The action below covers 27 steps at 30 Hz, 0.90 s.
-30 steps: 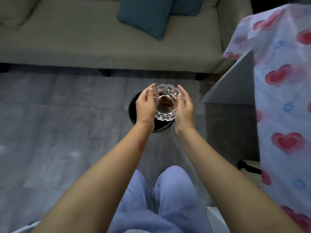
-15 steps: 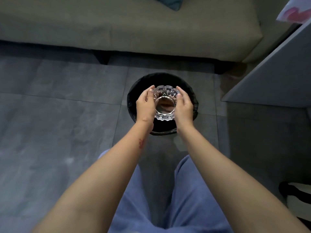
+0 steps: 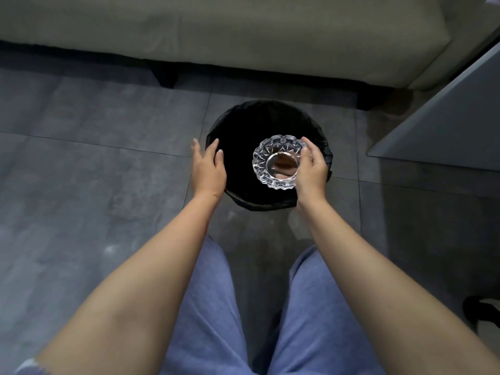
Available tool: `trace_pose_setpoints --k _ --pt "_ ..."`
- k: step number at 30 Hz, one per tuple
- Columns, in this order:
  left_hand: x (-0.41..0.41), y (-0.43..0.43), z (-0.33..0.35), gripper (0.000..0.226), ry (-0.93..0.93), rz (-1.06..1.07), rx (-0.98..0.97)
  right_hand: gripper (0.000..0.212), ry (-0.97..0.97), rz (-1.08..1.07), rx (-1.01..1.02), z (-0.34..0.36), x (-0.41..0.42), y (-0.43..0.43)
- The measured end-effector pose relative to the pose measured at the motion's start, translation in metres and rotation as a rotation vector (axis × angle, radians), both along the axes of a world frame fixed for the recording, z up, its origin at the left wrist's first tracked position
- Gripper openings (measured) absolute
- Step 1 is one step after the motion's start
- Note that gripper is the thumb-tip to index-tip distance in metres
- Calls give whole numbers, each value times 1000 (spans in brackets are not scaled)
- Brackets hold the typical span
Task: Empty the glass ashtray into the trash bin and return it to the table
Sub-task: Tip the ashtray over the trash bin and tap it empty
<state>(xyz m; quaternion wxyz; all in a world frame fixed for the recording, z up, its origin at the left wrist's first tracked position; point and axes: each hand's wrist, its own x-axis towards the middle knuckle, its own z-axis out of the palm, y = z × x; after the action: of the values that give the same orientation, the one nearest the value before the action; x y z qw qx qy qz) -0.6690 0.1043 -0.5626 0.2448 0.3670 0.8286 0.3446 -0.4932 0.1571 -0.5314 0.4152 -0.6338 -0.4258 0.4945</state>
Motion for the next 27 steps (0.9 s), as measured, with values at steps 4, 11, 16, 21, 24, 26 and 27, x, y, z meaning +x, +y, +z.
trace_pose_setpoints --k 4,11,16,21,24,26,27 --pt "1 2 -6 45 -141 -18 38 34 -11 -16 9 -1 6 -3" --pt "5 -2 -9 51 -80 12 58 33 -16 -54 -1 -3 15 -3" --pt "2 -8 -4 49 -27 -37 151 32 -81 -63 -3 -2 16 -2" --pt "-3 -9 8 46 37 -90 218 34 -239 -2 -14 3 16 -1" --pt "4 -11 10 44 61 -76 245 35 -378 65 6 2 21 -2" --pt "9 -12 10 44 63 -69 255 35 -468 112 36 1 24 -1" --pt "12 -12 11 44 63 -69 256 35 -511 135 55 1 26 -1"
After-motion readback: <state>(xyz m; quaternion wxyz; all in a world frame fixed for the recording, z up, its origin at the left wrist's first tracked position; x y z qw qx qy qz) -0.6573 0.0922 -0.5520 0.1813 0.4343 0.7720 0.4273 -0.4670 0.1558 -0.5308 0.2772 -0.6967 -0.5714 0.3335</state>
